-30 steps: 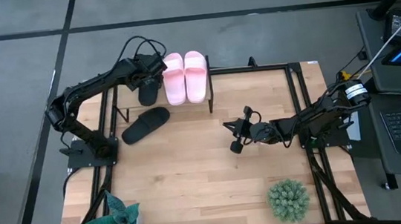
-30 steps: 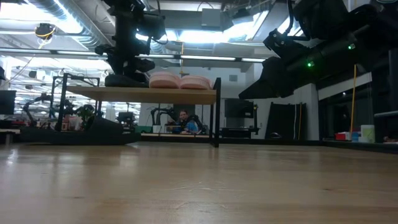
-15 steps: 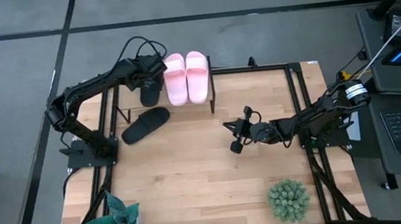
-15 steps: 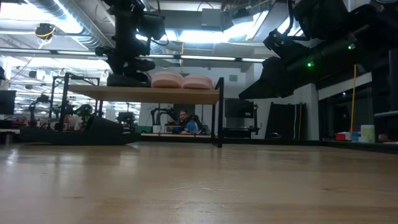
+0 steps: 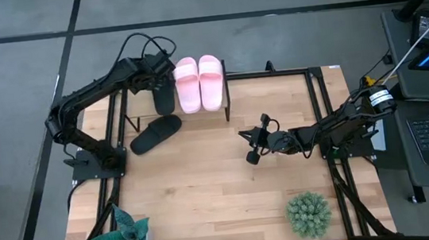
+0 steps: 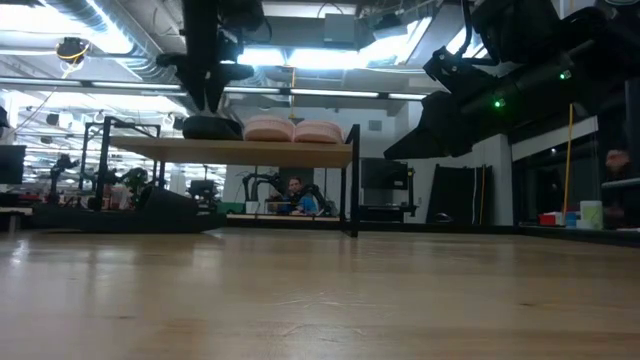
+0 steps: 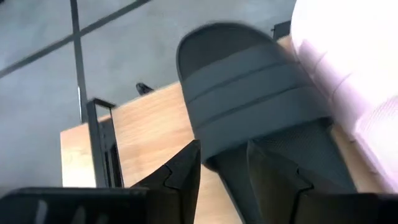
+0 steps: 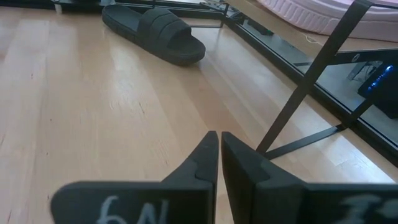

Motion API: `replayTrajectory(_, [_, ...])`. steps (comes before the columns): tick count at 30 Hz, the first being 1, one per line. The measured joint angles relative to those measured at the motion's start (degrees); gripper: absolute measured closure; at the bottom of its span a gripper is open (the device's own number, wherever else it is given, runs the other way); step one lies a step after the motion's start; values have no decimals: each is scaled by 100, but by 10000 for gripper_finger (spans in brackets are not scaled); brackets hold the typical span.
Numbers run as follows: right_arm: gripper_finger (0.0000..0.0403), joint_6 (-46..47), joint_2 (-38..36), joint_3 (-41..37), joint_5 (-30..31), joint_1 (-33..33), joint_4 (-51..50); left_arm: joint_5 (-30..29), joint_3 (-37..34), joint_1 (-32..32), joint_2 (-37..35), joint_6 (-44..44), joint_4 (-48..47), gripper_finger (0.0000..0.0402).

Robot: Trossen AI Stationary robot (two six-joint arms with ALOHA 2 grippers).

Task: Pick and place slides into the shelf
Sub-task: Put the bottom black slide on the shelf

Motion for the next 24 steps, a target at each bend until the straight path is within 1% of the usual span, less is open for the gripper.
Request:
replayTrajectory(6, [379,0,0,0,0,1,0,-67,262,-146,-2,308,-265,279])
replayTrajectory(10, [379,0,0,0,0,1,-1,-166,275,-218,-2,491,-519,279])
replayTrajectory(13, [379,2,0,0,0,1,0,-269,275,-245,-2,499,-692,288])
replayTrajectory(18, [379,2,0,0,0,1,0,-284,275,-248,-2,395,-791,329])
replayTrajectory(23, [379,2,0,0,0,1,0,-729,275,-248,-2,327,-785,389])
replayTrajectory(24, [379,2,0,0,0,1,0,-754,275,-248,-2,291,-776,395])
